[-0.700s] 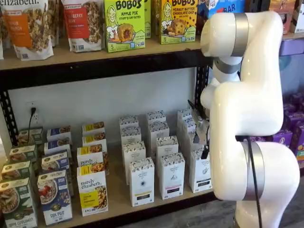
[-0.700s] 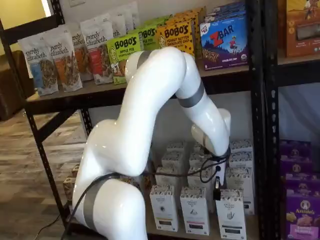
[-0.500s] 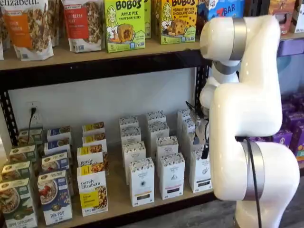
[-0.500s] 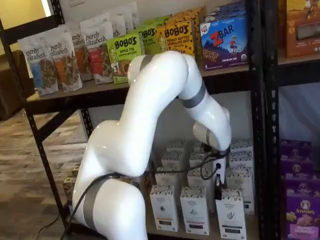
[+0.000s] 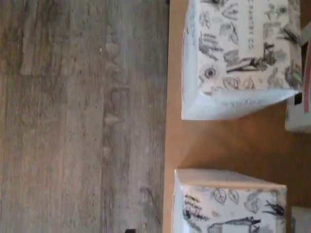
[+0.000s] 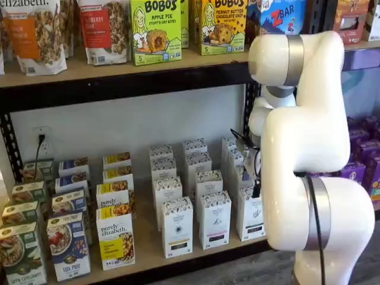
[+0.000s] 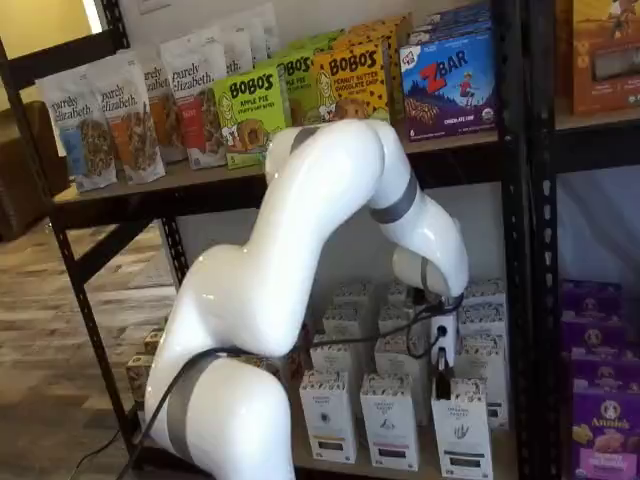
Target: Pick up the white box with a green strip in the middle, on the bottom shelf, the sixth box from the left
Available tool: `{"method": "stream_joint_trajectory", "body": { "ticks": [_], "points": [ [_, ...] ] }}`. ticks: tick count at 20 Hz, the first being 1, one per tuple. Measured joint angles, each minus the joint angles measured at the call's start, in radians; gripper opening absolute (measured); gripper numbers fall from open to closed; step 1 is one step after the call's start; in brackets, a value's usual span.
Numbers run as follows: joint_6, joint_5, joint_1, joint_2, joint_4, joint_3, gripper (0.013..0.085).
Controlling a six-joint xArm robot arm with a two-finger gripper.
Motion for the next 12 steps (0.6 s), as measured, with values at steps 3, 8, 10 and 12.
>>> {"method": "stream_joint_trajectory", "body": {
  "ticks": [3,8,10,12],
  "points": [
    [0.037,0.000,-0.001,0.037,-0.046,-0.041,0.0850],
    [0.072,-0.025,-0.003,0.087,-0.091,-0.080,0.0850],
    [0.089,-0.030,-0.003,0.104,-0.111,-0.092,0.0850],
    [0.108,-0.038,-0.003,0.124,-0.133,-0.105,0.0850]
  ]
}}
